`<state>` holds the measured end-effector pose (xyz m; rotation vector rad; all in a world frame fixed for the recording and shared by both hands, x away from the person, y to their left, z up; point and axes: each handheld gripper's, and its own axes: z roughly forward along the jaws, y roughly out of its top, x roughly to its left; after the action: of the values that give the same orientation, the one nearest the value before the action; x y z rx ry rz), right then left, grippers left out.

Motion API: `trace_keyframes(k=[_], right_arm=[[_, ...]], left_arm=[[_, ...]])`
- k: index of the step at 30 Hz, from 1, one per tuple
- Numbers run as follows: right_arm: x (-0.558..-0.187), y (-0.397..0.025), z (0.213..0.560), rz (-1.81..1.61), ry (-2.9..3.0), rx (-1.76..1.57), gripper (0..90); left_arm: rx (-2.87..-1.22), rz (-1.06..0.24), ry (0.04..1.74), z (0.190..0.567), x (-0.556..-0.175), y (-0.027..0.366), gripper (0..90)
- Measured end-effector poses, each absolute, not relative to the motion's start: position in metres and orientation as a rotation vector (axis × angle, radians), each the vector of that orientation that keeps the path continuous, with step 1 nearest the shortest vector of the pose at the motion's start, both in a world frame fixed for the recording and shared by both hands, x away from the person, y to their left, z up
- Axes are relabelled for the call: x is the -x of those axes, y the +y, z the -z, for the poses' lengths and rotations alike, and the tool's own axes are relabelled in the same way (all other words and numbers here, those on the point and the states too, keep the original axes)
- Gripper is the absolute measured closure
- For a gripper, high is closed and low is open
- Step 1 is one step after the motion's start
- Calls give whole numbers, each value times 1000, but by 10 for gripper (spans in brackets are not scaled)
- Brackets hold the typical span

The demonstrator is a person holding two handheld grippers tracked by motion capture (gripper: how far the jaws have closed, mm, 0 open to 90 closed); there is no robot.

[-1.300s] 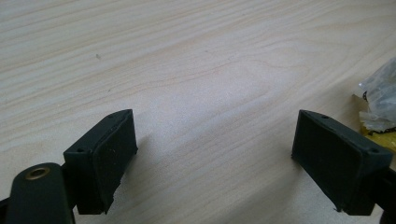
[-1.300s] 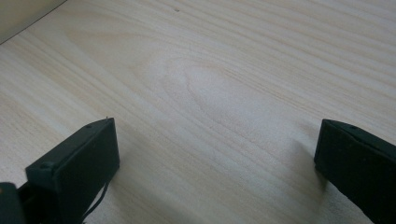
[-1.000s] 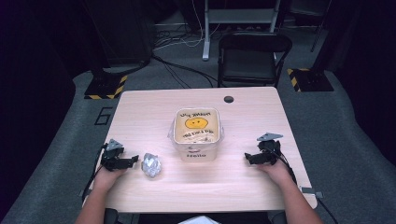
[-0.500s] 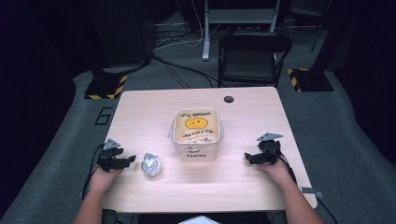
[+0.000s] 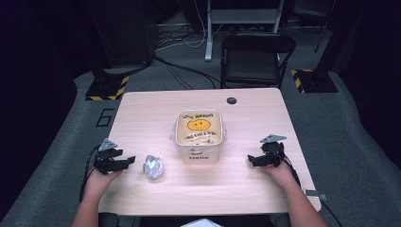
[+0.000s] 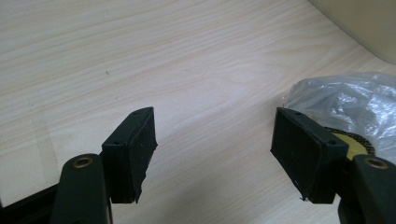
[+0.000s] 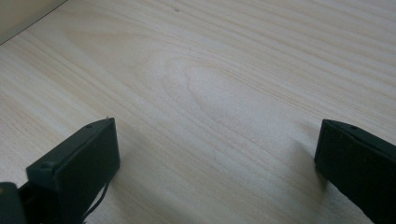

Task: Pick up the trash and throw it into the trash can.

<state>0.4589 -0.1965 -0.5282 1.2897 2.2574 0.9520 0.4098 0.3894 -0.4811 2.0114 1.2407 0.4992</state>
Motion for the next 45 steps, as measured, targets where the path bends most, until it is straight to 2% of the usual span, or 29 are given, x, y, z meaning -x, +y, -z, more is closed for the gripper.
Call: trace_keyframes(k=[21, 45], right_arm=[[-459, -197, 528, -953, 2257, -1291, 0], [-459, -197, 528, -952, 2257, -1290, 0]], left_arm=[[-2037, -489, 1116, 456, -398, 366, 272], [-2104, -385, 1002, 462, -398, 333, 265]])
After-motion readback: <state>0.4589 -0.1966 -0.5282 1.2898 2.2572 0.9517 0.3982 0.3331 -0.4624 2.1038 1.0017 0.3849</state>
